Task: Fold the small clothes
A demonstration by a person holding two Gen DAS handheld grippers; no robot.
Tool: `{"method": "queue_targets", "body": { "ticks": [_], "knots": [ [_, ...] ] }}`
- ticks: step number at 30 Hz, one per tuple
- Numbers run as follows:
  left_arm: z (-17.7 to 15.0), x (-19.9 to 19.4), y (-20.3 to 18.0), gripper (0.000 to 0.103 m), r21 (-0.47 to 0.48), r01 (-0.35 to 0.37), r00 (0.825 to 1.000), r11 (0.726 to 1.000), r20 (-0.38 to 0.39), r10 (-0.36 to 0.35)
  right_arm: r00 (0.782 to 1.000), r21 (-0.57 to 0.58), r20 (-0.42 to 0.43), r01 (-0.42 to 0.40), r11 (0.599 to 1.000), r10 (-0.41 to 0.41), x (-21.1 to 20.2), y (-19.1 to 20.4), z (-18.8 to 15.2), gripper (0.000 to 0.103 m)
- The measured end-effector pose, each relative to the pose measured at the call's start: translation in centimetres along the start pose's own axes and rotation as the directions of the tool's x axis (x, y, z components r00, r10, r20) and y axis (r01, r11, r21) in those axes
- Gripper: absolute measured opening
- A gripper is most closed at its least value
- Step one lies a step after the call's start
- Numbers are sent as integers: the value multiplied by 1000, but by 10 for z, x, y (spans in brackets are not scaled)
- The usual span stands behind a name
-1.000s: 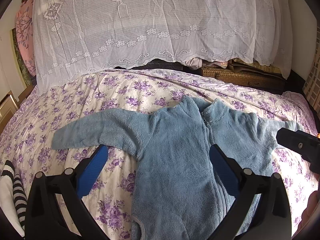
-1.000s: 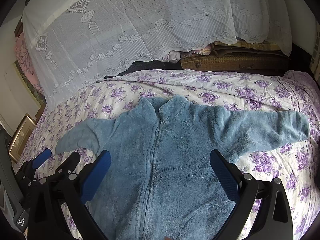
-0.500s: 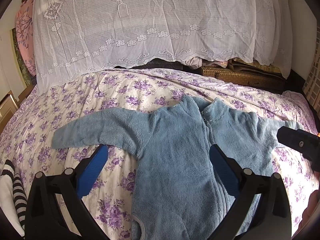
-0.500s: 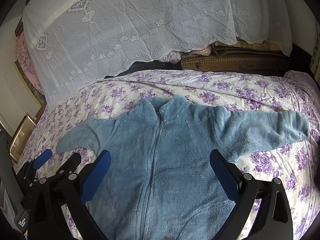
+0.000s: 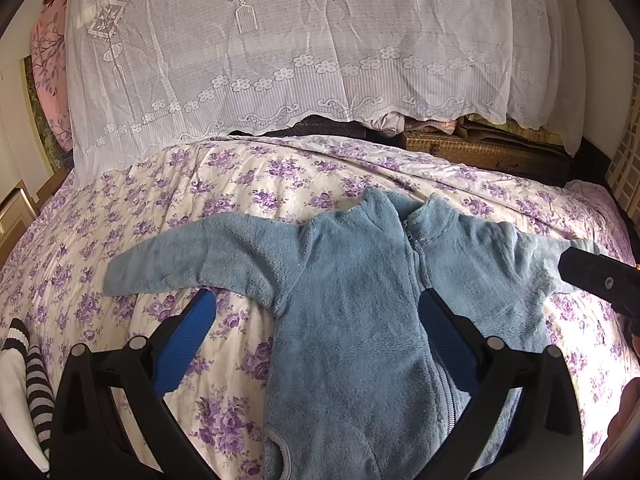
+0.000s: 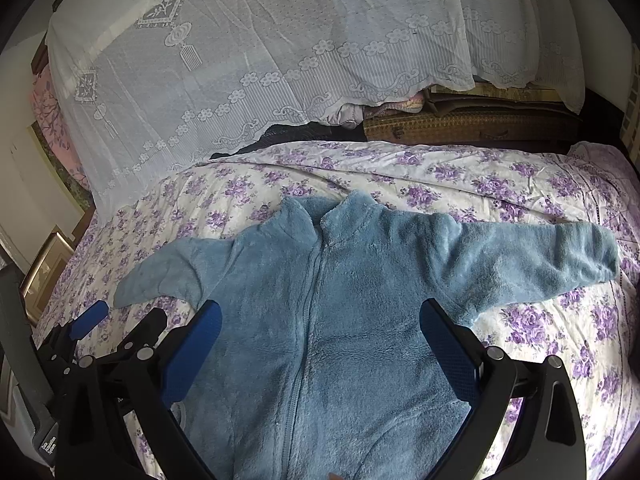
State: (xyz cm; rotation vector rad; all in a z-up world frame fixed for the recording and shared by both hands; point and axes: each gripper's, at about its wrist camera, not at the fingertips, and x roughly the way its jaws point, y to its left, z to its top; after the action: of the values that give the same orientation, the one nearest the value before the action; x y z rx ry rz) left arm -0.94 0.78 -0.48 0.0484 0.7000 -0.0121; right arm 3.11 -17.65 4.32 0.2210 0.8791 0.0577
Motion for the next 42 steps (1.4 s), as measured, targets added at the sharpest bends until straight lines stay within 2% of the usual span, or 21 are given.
{"method": "queue_targets", "body": {
  "ticks": [19, 25, 29, 32, 36, 39, 42],
  "knots": [
    [-4, 0, 0, 99, 2, -2, 1000, 1000, -3, 2, 1000, 2, 5, -4, 1000, 4, 0, -1, -1, 100],
    [-10, 8, 1, 99, 2, -10, 1000, 1000, -25, 10, 998, 50, 33, -59, 997, 58, -1, -2, 3, 100],
    [-10, 17, 2, 99, -1, -17, 999, 1000, -47, 17, 992, 118, 79, -104, 988, 95, 1, -25, 4, 100],
    [-8, 24, 3, 99, -7, -18, 998, 1000, -65, 18, 989, 165, 77, -135, 977, 123, 10, -42, 5, 100],
    [-8, 30, 3, 99, -10, -14, 997, 1000, -76, 14, 982, 182, 91, -181, 967, 167, 18, -54, 3, 100],
    [-9, 40, 4, 99, -14, -26, 996, 1000, -91, 24, 981, 184, 115, -174, 967, 155, 24, -66, 0, 100],
    [-11, 60, 12, 99, -39, -41, 991, 998, -129, 36, 970, 213, 143, -226, 951, 198, 32, -96, -5, 100]
  ]
}}
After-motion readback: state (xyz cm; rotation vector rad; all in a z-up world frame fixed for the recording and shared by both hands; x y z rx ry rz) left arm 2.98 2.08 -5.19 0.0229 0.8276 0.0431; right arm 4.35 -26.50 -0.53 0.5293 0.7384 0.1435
